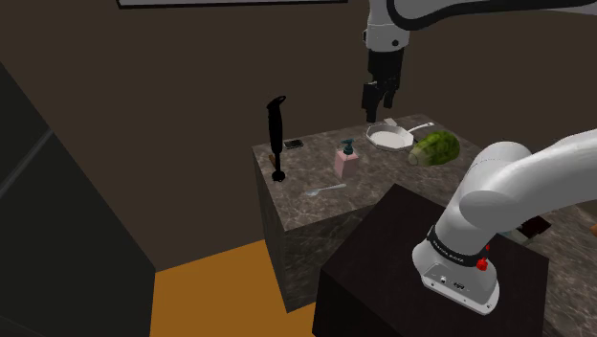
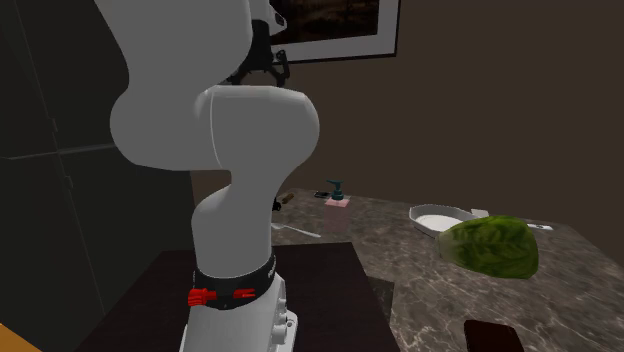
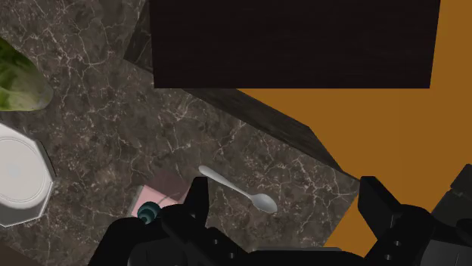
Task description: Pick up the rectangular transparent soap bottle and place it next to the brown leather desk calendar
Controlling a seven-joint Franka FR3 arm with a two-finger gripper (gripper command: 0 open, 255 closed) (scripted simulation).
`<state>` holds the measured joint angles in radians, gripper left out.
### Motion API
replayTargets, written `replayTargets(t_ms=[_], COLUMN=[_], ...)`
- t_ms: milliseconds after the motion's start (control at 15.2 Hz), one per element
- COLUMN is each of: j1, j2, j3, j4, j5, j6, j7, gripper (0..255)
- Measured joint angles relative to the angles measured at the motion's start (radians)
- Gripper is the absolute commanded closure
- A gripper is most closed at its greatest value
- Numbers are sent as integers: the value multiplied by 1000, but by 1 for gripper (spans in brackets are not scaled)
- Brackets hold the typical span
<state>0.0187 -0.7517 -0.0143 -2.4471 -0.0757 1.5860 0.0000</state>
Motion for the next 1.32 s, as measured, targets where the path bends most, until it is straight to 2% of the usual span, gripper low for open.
replayTargets(t_ms=[198,528,990,1320], j1=[-9,-44,-94,-120], j2=[19,115,309,487], j3=[-12,-56,-128,-174], j4=[-17,-63,-87,-51], j5=[-10,-49,-94,-103], j6=[41,212,472,646], j7=[-3,-11,-23,-32], gripper=[0,0,0,0])
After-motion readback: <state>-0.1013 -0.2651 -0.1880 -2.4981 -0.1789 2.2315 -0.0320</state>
